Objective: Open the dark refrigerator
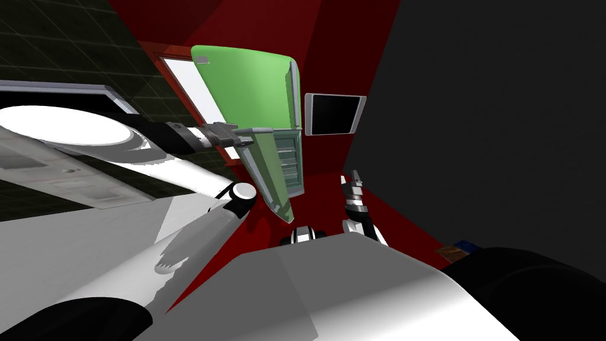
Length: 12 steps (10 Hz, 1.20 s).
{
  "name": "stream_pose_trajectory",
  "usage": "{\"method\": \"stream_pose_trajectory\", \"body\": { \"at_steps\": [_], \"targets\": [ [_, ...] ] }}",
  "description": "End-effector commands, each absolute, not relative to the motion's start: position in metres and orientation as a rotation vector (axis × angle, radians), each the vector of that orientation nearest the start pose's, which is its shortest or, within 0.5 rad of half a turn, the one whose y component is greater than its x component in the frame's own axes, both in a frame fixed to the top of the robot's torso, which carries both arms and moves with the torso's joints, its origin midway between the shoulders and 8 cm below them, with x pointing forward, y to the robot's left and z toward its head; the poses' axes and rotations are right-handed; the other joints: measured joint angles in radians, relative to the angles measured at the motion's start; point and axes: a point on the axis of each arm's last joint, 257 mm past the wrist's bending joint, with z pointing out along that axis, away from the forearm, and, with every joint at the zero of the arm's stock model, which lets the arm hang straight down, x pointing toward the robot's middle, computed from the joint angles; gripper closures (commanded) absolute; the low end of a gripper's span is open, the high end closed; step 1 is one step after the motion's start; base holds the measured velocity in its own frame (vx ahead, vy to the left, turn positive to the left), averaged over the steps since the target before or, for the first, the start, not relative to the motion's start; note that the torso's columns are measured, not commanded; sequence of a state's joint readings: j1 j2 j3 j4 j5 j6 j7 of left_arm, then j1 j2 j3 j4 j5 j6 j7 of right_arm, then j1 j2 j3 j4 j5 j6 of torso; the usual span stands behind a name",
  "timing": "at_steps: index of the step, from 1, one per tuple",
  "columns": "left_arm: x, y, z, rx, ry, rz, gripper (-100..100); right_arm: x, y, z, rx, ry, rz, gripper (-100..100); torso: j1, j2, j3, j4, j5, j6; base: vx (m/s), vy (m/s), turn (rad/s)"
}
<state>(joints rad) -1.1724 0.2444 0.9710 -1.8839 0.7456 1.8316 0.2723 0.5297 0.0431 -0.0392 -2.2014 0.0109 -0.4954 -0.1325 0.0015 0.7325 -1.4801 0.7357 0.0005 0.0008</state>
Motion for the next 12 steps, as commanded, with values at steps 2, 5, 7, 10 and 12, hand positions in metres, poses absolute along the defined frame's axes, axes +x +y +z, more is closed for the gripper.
{"method": "stream_pose_trajectory", "body": {
  "at_steps": [2, 5, 7, 10, 12],
  "targets": [
    [0.526, 0.271, 0.181, -1.683, 1.284, -2.071, -100, 0.352, -0.303, -0.022, 0.82, 0.609, 1.339, 0, 0.004, 0.001, 0.001, -0.001, 0.003, -0.002, -0.004, -0.02, 0.03],
    [0.521, 0.278, 0.172, -1.646, 1.303, -2.026, -100, 0.352, -0.303, -0.022, 0.82, 0.609, 1.339, 0, 0.003, 0.0, 0.001, -0.001, 0.002, -0.002, -0.014, -0.02, 0.039],
    [0.52, 0.278, 0.175, -1.635, 1.297, -2.031, -100, 0.352, -0.303, -0.022, 0.82, 0.609, 1.339, 0, 0.001, 0.002, 0.003, 0.0, 0.001, -0.001, -0.005, -0.012, 0.021],
    [0.511, 0.271, 0.178, -1.619, 1.332, -2.053, 100, 0.352, -0.303, -0.022, 0.82, 0.609, 1.339, 0, 0.0, 0.003, 0.002, 0.001, 0.0, -0.001, -0.009, 0.043, -0.007],
    [0.504, 0.264, 0.179, -1.608, 1.368, -2.073, 100, 0.352, -0.303, -0.022, 0.82, 0.61, 1.338, 0, 0.009, 0.007, 0.004, 0.004, 0.002, -0.002, -0.056, 0.216, -0.043]
  ]
}}
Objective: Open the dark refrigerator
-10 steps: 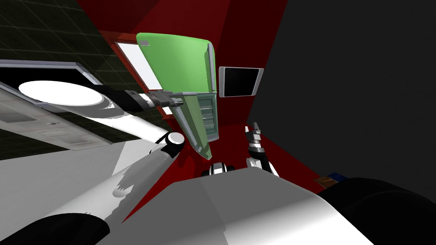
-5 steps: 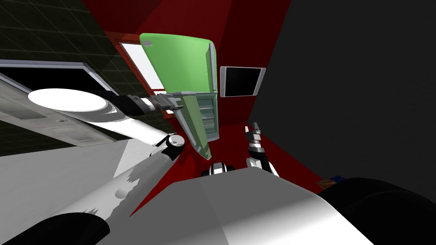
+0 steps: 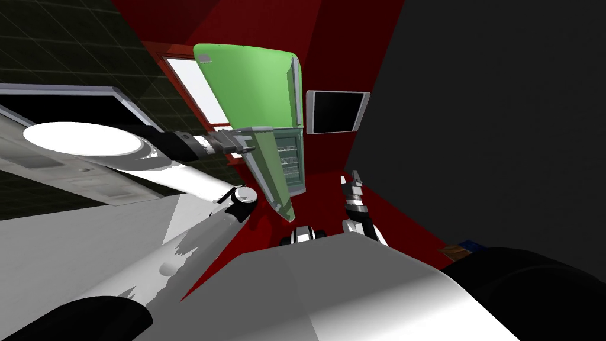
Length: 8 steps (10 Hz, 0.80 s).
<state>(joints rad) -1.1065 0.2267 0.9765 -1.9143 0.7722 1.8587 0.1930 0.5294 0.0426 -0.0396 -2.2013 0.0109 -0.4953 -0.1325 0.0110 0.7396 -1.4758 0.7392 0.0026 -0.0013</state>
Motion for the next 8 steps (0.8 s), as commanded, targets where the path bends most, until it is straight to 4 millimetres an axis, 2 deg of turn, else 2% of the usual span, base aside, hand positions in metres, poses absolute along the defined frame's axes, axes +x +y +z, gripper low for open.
{"method": "stream_pose_trajectory", "body": {
  "at_steps": [1, 5, 6, 8],
  "targets": [
    [0.5, 0.26, 0.18, -1.602, 1.386, -2.083, 100, 0.352, -0.303, -0.022, 0.82, 0.61, 1.338, 0, -0.002, -0.002, -0.001, 0.0, 0.0, -0.001, -0.056, 0.205, -0.015],
    [0.485, 0.247, 0.182, -1.575, 1.459, -2.115, 100, 0.352, -0.303, -0.022, 0.82, 0.61, 1.338, 0, -0.011, -0.006, -0.004, -0.001, -0.003, 0.002, -0.05, 0.192, -0.017],
    [0.487, 0.247, 0.179, -1.588, 1.455, -2.108, 100, 0.352, -0.303, -0.022, 0.82, 0.61, 1.338, 0, -0.011, -0.005, -0.004, 0.0, -0.004, 0.002, -0.021, 0.088, -0.009],
    [0.491, 0.265, 0.181, -1.565, 1.473, -2.097, 100, 0.352, -0.303, -0.022, 0.82, 0.609, 1.339, 0, -0.014, -0.007, -0.005, -0.003, -0.004, 0.004, -0.083, 0.086, -0.144]
  ]
}}
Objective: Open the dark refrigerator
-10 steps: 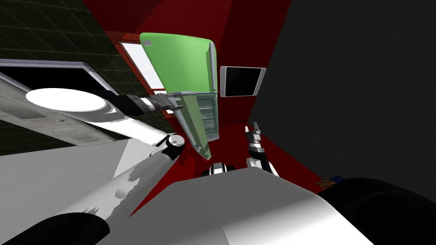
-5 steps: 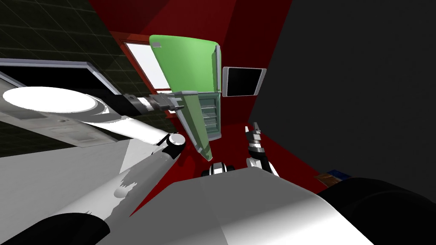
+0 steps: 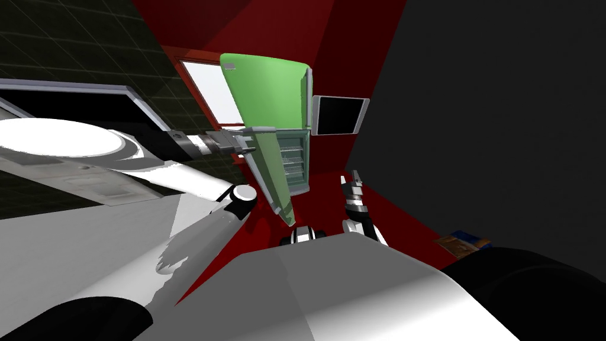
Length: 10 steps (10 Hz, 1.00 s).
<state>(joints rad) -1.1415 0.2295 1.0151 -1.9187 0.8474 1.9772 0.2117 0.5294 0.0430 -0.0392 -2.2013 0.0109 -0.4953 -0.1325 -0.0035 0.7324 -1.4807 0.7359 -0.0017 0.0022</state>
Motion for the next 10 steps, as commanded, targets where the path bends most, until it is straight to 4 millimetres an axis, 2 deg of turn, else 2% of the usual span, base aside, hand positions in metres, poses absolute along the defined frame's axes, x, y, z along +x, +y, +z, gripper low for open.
{"method": "stream_pose_trajectory", "body": {
  "at_steps": [1, 3, 4, 5, 7, 10],
  "targets": [
    [0.494, 0.264, 0.178, -1.583, 1.485, -2.103, 100, 0.352, -0.303, -0.022, 0.82, 0.609, 1.339, 0, 0.005, 0.002, 0.0, 0.002, 0.001, -0.001, -0.098, 0.094, -0.066],
    [0.496, 0.284, 0.182, -1.557, 1.488, -2.096, 100, 0.352, -0.303, -0.022, 0.82, 0.609, 1.339, 0, 0.006, 0.001, 0.001, 0.002, 0.002, -0.002, -0.089, 0.098, -0.128],
    [0.499, 0.282, 0.177, -1.577, 1.501, -2.104, 100, 0.352, -0.303, -0.022, 0.82, 0.609, 1.339, 0, 0.007, 0.001, 0.0, 0.003, 0.001, -0.001, -0.092, 0.101, -0.07],
    [0.497, 0.276, 0.194, -1.579, 1.505, -2.096, -100, 0.352, -0.303, -0.022, 0.82, 0.61, 1.338, 0, 0.006, 0.0, 0.0, 0.002, 0.002, -0.002, -0.033, 0.054, -0.022],
    [0.495, 0.273, 0.211, -1.58, 1.502, -2.092, -100, 0.352, -0.303, -0.022, 0.82, 0.61, 1.338, 0, -0.001, -0.001, 0.0, 0.0, -0.001, 0.0, 0.016, 0.017, -0.014],
    [0.49, 0.269, 0.233, -1.583, 1.494, -2.088, -100, 0.352, -0.303, -0.022, 0.82, 0.609, 1.338, 0, 0.003, 0.002, 0.002, 0.002, 0.0, -0.001, 0.014, 0.01, -0.029]
  ]
}}
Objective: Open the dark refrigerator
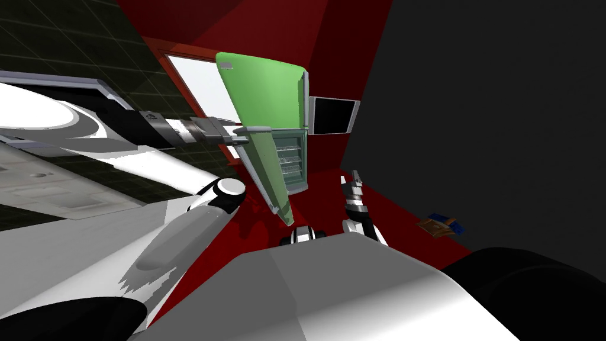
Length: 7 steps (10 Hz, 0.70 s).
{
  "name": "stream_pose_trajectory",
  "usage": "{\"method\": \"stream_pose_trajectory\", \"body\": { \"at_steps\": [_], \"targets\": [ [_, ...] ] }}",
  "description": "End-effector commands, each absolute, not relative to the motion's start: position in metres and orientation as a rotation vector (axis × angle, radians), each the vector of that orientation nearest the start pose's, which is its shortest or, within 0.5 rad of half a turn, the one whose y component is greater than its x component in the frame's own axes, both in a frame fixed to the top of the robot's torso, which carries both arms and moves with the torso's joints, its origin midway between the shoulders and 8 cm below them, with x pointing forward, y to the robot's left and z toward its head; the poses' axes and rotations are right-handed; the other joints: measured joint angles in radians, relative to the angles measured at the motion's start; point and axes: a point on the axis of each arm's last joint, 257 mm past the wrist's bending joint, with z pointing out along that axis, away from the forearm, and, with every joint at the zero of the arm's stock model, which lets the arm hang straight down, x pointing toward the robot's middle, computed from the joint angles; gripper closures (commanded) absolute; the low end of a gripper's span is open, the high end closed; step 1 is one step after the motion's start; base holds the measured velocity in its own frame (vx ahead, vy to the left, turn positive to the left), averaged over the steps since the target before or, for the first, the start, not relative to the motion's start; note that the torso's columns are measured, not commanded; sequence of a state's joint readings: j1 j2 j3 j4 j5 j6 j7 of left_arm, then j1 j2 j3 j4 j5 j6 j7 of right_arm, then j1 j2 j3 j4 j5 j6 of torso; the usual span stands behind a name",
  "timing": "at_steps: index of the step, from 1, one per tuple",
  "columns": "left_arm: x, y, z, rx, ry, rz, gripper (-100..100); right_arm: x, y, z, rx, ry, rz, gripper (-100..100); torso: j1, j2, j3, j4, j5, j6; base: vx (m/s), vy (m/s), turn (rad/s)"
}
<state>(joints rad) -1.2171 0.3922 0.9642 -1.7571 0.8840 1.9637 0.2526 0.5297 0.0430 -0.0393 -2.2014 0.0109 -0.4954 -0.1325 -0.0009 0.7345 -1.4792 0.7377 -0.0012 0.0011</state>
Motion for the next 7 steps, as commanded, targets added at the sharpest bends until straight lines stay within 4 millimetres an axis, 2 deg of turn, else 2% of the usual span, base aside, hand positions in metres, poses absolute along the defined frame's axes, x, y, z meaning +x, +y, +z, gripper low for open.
{"method": "stream_pose_trajectory", "body": {
  "at_steps": [1, 2, 7],
  "targets": [
    [0.4894, 0.2689, 0.2256, -1.586, 1.503, -2.086, -100, 0.3521, -0.3032, -0.0216, 0.82, 0.609, 1.338, 0, 0.003, 0.001, 0.001, 0.001, 0.001, -0.001, 0.0, 0.0, 0.0],
    [0.4893, 0.2684, 0.2258, -1.589, 1.506, -2.086, 0, 0.3521, -0.3032, -0.0216, 0.82, 0.609, 1.338, 0, 0.003, 0.002, 0.001, 0.0, 0.002, -0.001, 0.0, 0.0, 0.0],
    [0.4889, 0.2677, 0.2263, -1.586, 1.508, -2.087, 0, 0.3521, -0.3032, -0.0216, 0.82, 0.609, 1.338, 0, 0.001, 0.002, 0.002, 0.0, 0.002, -0.001, 0.0, 0.0, 0.0]
  ]
}}
